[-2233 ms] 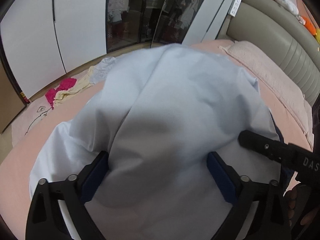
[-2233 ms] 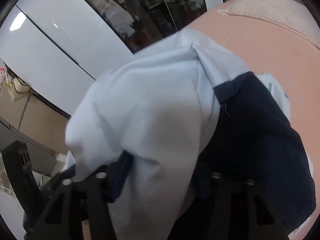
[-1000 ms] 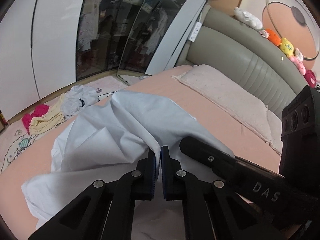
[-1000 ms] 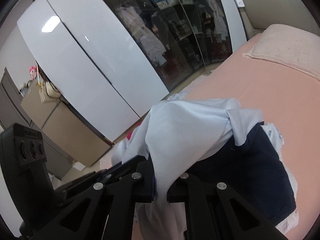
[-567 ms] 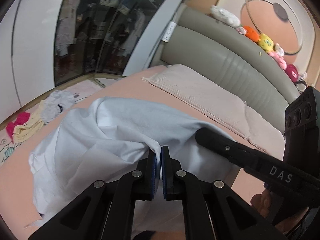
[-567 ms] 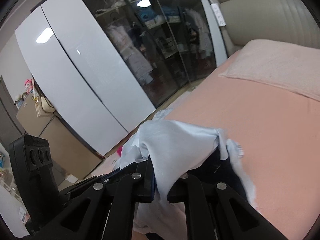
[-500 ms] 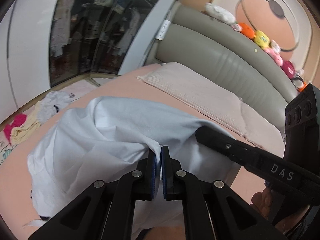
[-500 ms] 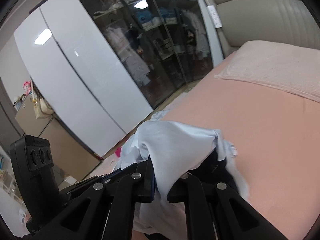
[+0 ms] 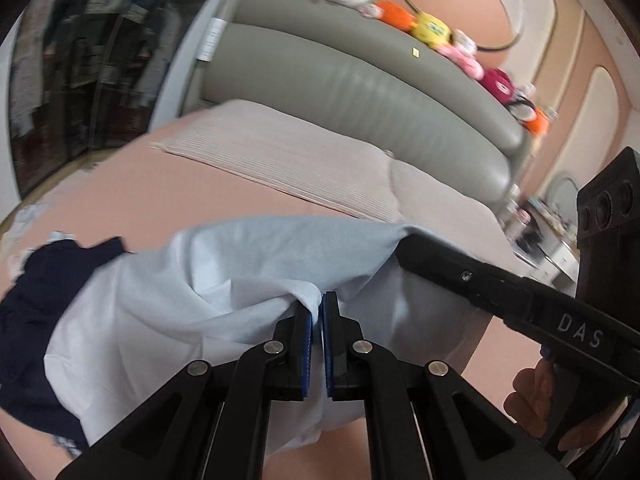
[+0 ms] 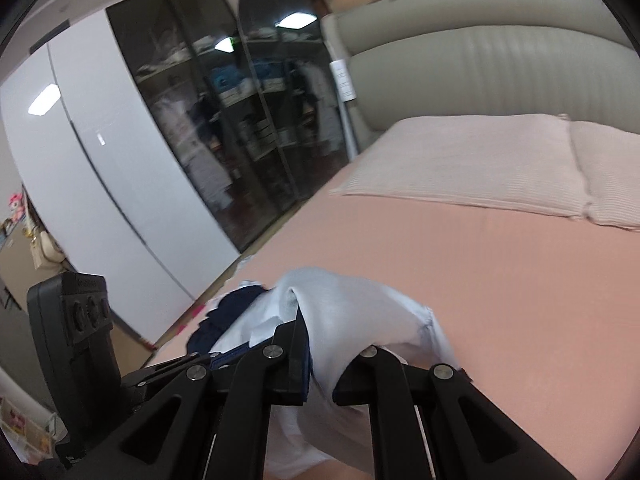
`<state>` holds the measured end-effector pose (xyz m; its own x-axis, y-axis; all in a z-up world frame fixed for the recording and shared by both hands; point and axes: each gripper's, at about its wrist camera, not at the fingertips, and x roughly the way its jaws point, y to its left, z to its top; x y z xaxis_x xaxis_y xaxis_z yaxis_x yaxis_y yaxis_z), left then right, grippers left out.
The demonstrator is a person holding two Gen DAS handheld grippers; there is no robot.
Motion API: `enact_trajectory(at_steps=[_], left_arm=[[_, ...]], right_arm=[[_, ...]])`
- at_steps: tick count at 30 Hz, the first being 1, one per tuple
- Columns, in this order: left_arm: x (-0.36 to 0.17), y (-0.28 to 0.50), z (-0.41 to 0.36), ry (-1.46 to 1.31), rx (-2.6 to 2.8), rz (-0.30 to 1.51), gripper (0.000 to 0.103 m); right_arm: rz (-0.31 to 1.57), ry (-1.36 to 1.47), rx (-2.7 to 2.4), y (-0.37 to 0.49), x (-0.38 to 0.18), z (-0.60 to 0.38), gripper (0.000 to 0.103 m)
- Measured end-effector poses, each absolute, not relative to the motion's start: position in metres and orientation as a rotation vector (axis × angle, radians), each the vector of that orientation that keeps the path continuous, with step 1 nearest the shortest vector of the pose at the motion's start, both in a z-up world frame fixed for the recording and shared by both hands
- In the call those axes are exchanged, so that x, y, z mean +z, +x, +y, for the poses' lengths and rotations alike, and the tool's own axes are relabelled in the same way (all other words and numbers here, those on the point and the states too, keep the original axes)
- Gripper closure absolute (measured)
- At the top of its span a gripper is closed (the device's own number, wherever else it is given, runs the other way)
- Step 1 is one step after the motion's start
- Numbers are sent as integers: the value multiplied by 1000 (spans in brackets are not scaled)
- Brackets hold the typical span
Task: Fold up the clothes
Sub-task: 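Lift the shirt with both grippers and carry it onto open bedsheet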
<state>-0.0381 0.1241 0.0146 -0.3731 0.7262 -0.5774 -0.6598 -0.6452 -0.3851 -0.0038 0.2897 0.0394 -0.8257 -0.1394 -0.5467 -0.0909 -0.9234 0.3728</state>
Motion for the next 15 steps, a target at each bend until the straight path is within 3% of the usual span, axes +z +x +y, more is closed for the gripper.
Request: enact_trajectory(at_steps=[15], left_arm=[[4, 13, 246, -943, 1770, 20, 100]], right_arm=[[-807, 997, -3155, 105, 28, 404, 97]])
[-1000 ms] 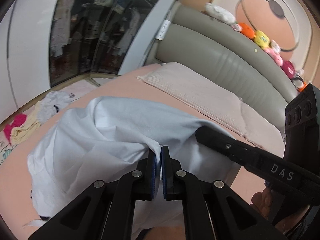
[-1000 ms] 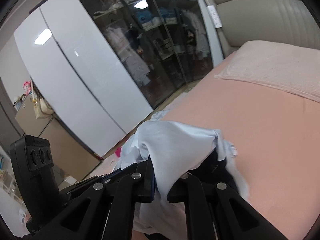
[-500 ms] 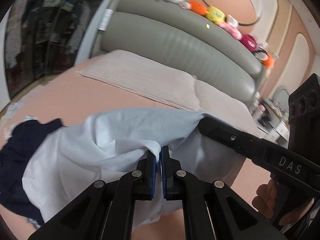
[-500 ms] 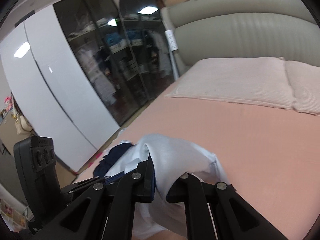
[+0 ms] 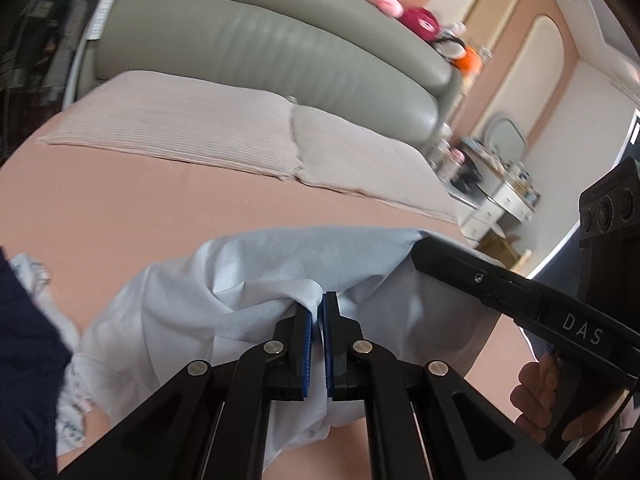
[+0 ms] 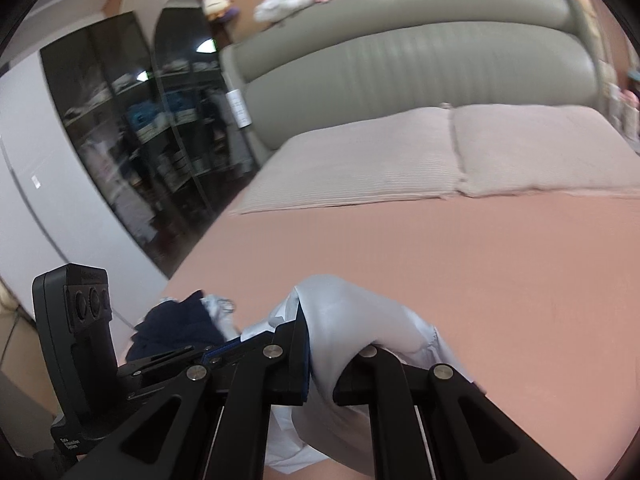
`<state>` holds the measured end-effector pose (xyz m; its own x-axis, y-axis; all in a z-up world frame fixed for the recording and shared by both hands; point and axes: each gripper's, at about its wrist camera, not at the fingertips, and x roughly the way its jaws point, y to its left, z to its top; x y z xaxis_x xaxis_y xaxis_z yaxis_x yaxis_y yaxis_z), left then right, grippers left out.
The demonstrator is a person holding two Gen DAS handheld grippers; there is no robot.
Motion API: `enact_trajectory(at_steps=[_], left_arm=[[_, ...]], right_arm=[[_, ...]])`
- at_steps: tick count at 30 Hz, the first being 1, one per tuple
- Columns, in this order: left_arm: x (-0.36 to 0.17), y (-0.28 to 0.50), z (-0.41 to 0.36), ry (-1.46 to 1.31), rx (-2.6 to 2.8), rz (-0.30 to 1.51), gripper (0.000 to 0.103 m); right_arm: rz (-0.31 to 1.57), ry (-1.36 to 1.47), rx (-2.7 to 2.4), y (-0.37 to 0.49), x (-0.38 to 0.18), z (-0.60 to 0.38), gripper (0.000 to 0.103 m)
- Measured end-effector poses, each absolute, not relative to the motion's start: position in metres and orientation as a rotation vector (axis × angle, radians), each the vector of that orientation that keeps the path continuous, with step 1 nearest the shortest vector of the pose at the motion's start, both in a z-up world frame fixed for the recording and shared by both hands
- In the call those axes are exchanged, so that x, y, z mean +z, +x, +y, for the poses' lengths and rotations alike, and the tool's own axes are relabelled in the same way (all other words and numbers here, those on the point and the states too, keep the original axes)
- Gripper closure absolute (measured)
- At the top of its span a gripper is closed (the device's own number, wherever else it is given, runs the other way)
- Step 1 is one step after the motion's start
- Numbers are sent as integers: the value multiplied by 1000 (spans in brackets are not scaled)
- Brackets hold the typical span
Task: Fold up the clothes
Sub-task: 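Lift the shirt with both grippers and carry it onto open bedsheet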
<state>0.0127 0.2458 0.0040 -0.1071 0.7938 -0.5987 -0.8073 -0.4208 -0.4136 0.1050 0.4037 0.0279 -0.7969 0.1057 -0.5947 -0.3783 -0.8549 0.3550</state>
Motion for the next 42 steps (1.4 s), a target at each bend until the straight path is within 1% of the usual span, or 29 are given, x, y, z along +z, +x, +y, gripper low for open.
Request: enact_trajectory(at_steps=[7, 13, 20, 27, 32, 42], left_arm=[[4, 28, 285, -933, 1682, 64, 100], [0, 30, 302, -917, 1648, 106, 100], [-12, 19, 296, -948, 1620, 130, 99], [-51, 18, 284, -1056, 1592, 249, 99], [-69, -2, 272, -1179, 1642, 217, 98], [-74, -26, 245, -1232, 1720, 183, 98]], right_arm=[[709, -808, 2565, 137, 22, 436, 97], [742, -787, 2464, 162, 12, 465, 97], [747, -820, 2379, 182, -4, 485, 97], [786, -931, 2289, 201, -42, 485, 97], [833, -987, 2248, 217, -64, 481, 96], [808, -1155, 2145, 248, -102, 459, 96]])
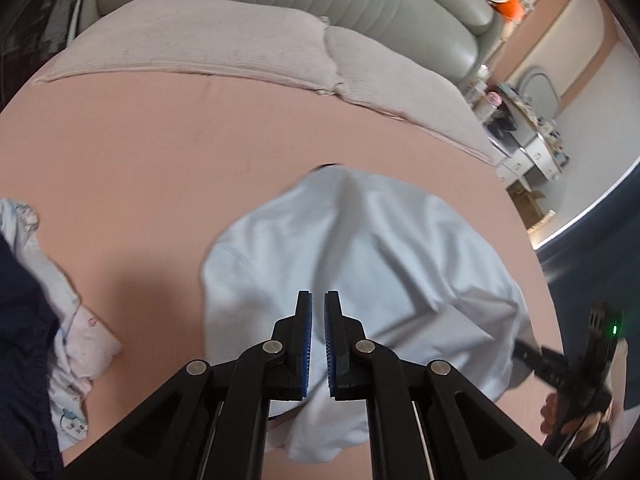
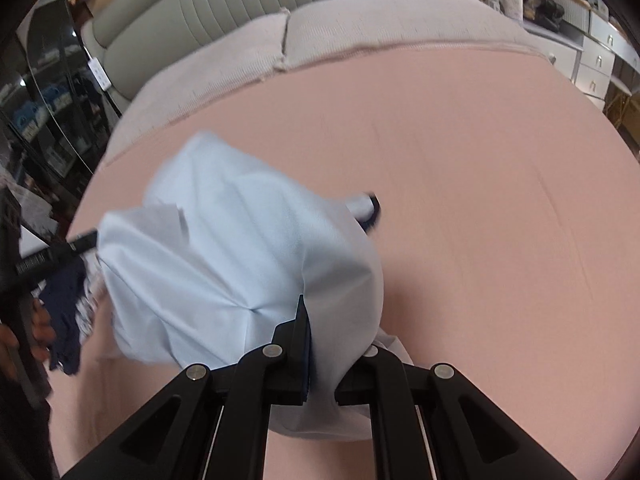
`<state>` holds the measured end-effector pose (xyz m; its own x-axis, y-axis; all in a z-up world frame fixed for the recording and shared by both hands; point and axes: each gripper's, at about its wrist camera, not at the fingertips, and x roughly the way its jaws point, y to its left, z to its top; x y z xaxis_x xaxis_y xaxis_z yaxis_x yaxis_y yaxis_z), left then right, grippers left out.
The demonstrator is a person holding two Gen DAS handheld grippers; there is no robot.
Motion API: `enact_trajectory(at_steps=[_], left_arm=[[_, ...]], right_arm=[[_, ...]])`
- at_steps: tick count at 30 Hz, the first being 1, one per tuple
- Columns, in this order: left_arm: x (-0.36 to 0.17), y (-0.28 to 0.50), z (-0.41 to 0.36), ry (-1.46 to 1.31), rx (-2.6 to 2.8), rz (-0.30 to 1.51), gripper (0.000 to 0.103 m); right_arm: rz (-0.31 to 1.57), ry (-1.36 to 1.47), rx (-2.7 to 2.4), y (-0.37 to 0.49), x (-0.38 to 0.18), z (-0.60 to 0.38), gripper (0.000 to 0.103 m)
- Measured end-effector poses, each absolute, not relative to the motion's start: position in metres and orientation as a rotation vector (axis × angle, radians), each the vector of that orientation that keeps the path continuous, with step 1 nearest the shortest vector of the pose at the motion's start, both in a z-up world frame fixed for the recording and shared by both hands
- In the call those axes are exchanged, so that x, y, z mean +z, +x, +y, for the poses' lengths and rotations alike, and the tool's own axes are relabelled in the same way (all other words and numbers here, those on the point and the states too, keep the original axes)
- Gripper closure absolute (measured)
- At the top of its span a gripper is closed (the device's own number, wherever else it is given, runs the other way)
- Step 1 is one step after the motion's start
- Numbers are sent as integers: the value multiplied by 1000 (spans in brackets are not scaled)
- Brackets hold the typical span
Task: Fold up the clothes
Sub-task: 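Lift the shirt with both grippers and carry it onto open bedsheet, then lower the shirt onto the sheet and open both grippers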
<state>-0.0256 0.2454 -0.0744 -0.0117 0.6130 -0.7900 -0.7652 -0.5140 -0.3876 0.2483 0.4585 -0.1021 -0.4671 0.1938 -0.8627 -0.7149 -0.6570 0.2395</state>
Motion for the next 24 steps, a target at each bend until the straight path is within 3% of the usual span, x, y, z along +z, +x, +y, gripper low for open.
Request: enact_trajectory(at_steps=[7, 13, 17, 20, 22, 24], left_arm=[[-99, -36, 243, -1301, 1661, 186, 97], [-121, -52, 237, -1431, 1505, -64, 96], [-124, -58, 230, -1437, 1550, -131, 95], [-124, -61, 226, -1422, 1587, -136, 79], [-125, -62, 224, -1422, 1597, -132, 57], [-124, -65, 224, -1414, 1622, -105, 46]], right_arm=[[805, -1294, 2048, 269, -141, 429, 96], [751, -1302, 2032, 271, -151, 407, 96], [749, -1296, 2016, 268, -153, 407, 96], [787, -1283, 2007, 270, -155, 409, 96], [800, -1285, 2007, 270, -156, 409, 96], [791, -1298, 2013, 269, -156, 408, 95]])
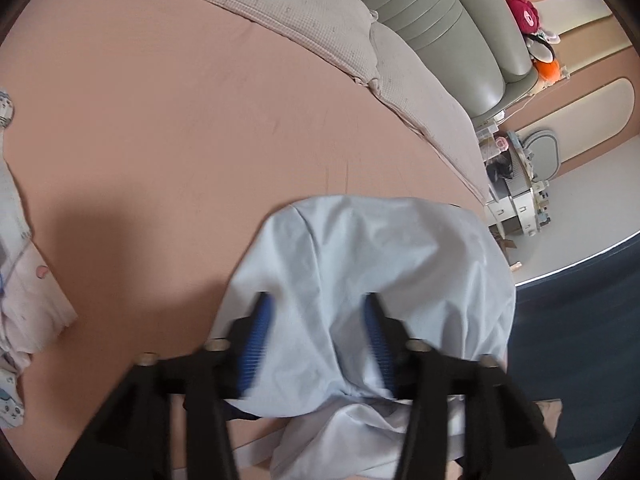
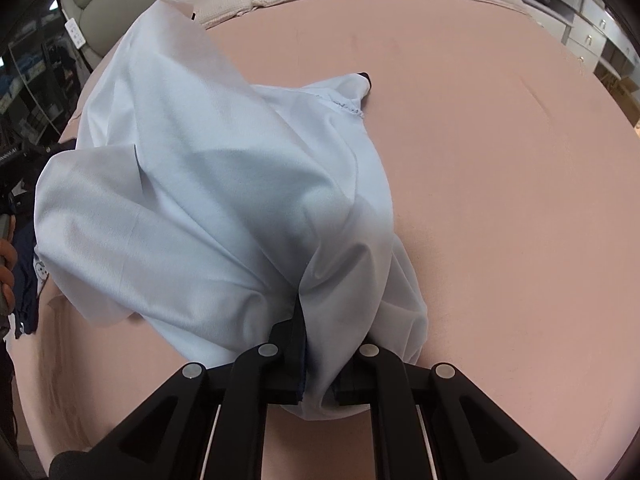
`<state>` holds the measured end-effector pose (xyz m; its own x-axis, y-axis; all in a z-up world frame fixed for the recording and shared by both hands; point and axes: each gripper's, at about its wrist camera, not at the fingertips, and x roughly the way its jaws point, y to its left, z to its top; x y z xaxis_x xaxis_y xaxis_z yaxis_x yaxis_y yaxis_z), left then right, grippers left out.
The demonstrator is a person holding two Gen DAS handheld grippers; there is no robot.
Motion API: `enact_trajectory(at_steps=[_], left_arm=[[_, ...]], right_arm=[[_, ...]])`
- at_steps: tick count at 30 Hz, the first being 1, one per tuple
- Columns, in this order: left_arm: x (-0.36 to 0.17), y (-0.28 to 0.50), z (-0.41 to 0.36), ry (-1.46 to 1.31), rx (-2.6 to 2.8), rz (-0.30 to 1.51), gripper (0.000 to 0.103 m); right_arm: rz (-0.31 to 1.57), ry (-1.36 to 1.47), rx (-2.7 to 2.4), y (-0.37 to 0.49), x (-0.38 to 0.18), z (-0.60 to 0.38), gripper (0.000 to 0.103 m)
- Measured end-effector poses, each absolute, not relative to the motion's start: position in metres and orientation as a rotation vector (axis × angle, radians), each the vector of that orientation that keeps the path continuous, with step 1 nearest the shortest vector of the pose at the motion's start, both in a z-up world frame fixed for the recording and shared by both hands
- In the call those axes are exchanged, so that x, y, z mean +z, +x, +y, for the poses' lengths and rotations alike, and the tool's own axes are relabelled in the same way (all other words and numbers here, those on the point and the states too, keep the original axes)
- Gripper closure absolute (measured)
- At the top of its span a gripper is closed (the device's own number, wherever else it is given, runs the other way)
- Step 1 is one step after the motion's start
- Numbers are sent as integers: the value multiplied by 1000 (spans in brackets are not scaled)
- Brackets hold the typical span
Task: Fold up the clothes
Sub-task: 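Lower the shirt onto the sheet and open both grippers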
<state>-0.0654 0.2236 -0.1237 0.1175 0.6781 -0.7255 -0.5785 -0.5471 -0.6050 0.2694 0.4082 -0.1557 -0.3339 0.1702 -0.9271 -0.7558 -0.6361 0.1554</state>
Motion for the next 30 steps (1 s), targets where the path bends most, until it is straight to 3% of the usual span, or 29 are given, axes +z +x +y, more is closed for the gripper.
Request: enact_trajectory(at_steps=[6, 9, 13, 15, 17, 18, 25, 30], left_arm=[[-121, -74, 237, -1433, 1612, -55, 42], [-118, -73, 247, -1415, 1649, 61, 42], [-116, -70, 263, -1365, 1674, 189, 42], [-115, -70, 270, -1359, 1661, 203, 42], [-114, -69, 279, -1348, 1640, 209, 42], [-113, -68, 285, -1342, 1628, 216, 42], [-114, -59, 335, -1343, 1559, 333, 42], [-102, -44, 351, -1341, 1532, 385, 42]], right_arm=[[794, -1315, 2031, 271, -155, 404, 94], [842, -1314, 2046, 273, -153, 404, 93], [913, -1290, 2035, 267, -139, 423, 81], [907, -1267, 2028, 271, -127, 425, 68], [881, -1236, 2028, 275, -111, 426, 33], [880, -1213, 2039, 278, -103, 428, 30], [862, -1060, 2075, 279, -56, 461, 22], [819, -1031, 2089, 249, -70, 482, 22]])
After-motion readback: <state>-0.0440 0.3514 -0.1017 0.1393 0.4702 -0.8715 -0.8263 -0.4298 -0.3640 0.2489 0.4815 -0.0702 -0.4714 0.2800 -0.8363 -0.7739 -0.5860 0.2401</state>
